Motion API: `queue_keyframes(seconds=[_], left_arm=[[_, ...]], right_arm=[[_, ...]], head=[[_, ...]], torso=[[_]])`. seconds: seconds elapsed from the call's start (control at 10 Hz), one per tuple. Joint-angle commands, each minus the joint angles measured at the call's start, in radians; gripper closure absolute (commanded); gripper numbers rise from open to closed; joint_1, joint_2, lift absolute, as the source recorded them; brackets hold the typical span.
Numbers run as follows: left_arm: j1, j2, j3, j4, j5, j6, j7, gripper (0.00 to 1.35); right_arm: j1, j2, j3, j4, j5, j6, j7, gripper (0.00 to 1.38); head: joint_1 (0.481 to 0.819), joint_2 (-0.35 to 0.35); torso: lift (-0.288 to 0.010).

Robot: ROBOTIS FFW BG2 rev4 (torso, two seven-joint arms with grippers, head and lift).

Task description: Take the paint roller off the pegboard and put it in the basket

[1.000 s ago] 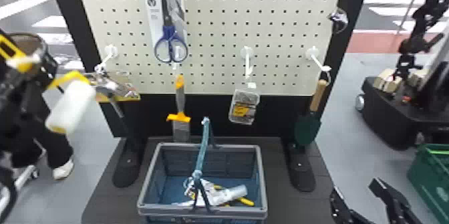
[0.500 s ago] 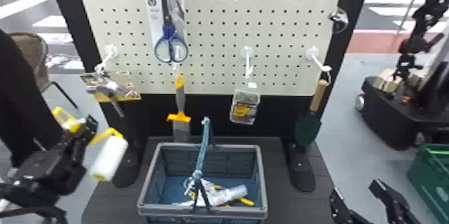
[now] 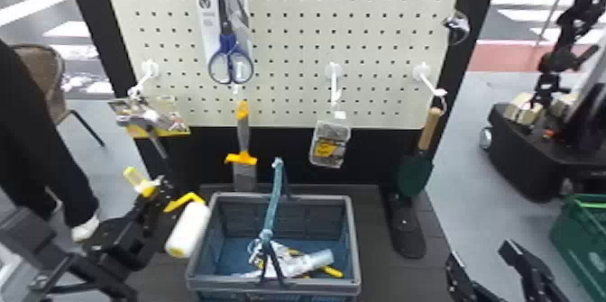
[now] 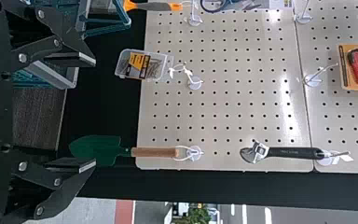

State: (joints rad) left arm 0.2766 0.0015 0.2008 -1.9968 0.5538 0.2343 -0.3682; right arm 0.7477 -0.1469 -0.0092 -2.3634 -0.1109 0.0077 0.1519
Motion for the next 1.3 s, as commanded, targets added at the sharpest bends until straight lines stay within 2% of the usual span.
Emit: queue_keyframes(seconds=[0.0,0.4,0.8,0.9,1.0,1.1,1.2], left_arm=[[-0.035,-0.004,-0.027,0.071,0.009,-0.006,-0.015,1.21],[-0.128,-0.004,-0.097,0.216,0.009,-0.046,-0.043,1.21],[-0.186,-0.004,-0.147,0.290,0.008,-0.059,-0.061,1.21],[-0.188,-0.004,-0.144,0.290,0.009,-0.046,-0.061,0.83],[-0.188,-0.004,-0.143,0.290,0.009,-0.047,-0.063,0.28],[-0.184,-0.004,-0.139,0.290,0.011,-0.062,-0.064,0.02],[-0.184,-0.004,-0.135,0.290,0.011,-0.062,-0.066,0.15]], right_arm=[[-0.002,0.001,0.000,0.003,-0.001,-0.002,0.000,0.50],[-0.006,0.001,0.000,0.006,-0.004,-0.006,0.002,0.50],[-0.013,0.000,0.000,0.013,-0.006,-0.009,0.002,0.50],[-0.013,0.000,0.000,0.013,-0.006,-0.009,0.002,0.50],[-0.013,0.000,0.000,0.013,-0.006,-0.009,0.002,0.50],[-0.013,0.000,0.000,0.013,-0.006,-0.009,0.002,0.50],[-0.013,0.000,0.000,0.016,-0.006,-0.009,0.002,0.50]], head=[[0.549,0.000],[0.549,0.000],[0.549,0.000],[0.549,0.000],[0.549,0.000],[0.549,0.000],[0.549,0.000]], torso=[[-0.100],[-0.100],[-0.100],[-0.100],[-0.100],[-0.100],[-0.100]])
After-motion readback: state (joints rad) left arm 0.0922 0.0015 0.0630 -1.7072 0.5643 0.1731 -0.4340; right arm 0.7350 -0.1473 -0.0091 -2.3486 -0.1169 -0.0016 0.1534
